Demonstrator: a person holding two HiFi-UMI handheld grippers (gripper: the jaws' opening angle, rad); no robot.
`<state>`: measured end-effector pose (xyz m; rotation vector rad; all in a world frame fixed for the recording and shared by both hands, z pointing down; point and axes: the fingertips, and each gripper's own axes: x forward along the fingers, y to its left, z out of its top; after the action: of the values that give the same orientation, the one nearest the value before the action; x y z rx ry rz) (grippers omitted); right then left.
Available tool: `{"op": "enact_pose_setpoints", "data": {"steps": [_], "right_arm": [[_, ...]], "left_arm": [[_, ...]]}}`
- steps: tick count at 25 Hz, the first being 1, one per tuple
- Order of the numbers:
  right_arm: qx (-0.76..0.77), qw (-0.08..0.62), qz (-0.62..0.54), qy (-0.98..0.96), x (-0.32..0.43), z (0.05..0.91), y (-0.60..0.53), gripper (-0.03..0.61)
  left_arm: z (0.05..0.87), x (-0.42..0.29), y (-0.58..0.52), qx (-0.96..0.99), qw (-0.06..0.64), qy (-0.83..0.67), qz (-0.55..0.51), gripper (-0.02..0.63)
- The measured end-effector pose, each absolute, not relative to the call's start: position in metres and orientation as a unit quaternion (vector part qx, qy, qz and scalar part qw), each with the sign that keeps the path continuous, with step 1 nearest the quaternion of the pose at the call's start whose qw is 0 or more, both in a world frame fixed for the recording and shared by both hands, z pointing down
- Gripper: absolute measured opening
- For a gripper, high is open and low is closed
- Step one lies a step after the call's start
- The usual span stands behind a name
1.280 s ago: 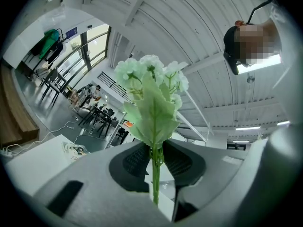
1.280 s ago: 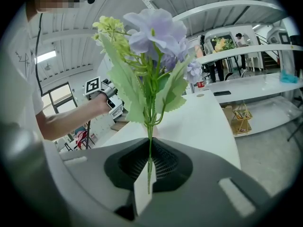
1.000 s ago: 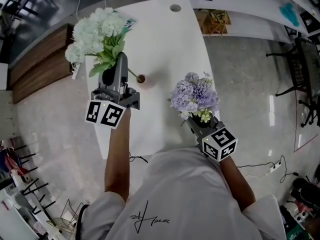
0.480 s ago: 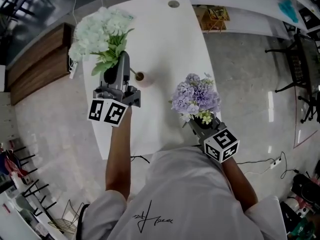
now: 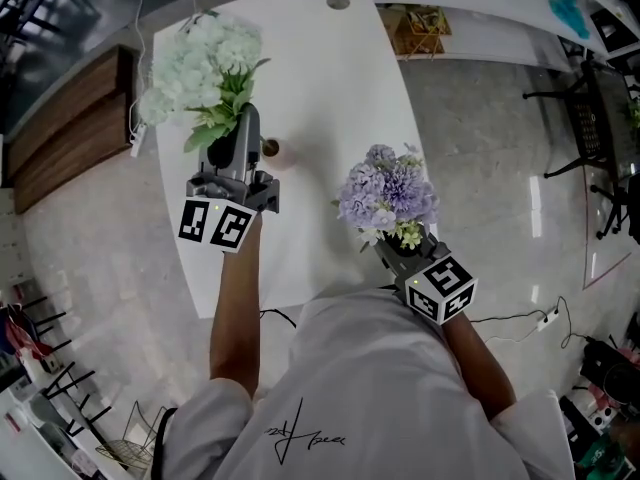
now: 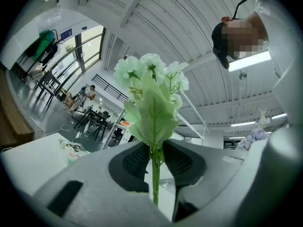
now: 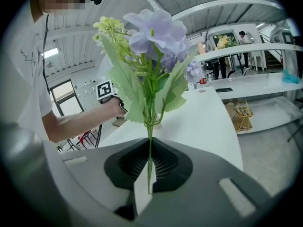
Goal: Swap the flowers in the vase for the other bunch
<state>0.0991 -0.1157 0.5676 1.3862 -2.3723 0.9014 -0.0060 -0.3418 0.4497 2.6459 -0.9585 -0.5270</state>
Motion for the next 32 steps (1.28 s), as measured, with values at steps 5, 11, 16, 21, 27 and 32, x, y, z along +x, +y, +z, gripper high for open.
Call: {"op": "enact_pose_setpoints", "data": {"steps": [5, 11, 16, 21, 27, 32], "right_arm": [[0.475, 0.127, 0.309, -0.814, 0.100, 0.568, -0.114, 0.020], [0.480, 0.124, 0.312, -0.811, 0.101, 0.571, -0.114, 0.020], [0.481, 0.122, 0.312, -0.810, 0.101, 0.571, -0.115, 0.020], [0.480, 0.121, 0.310, -0.811, 0.100, 0.570, -0.114, 0.020], [0.482, 0.118, 0.310, -0.811, 0.103, 0.570, -0.112, 0.020], [0.480, 0.117, 0.309, -0.813, 0.100, 0.570, -0.113, 0.020]], "left_arm": [[0.456, 0.000, -0.333, 0.923, 0.123, -0.327, -0.162, 0.083], [0.470, -0.001, -0.330, 0.923, 0.122, -0.331, -0.152, 0.084], [0.479, -0.002, -0.328, 0.923, 0.125, -0.332, -0.147, 0.087], [0.487, 0.000, -0.326, 0.925, 0.121, -0.336, -0.130, 0.094], [0.495, 0.007, -0.321, 0.928, 0.108, -0.339, -0.105, 0.098], [0.504, 0.011, -0.316, 0.933, 0.105, -0.335, -0.080, 0.104]]}}
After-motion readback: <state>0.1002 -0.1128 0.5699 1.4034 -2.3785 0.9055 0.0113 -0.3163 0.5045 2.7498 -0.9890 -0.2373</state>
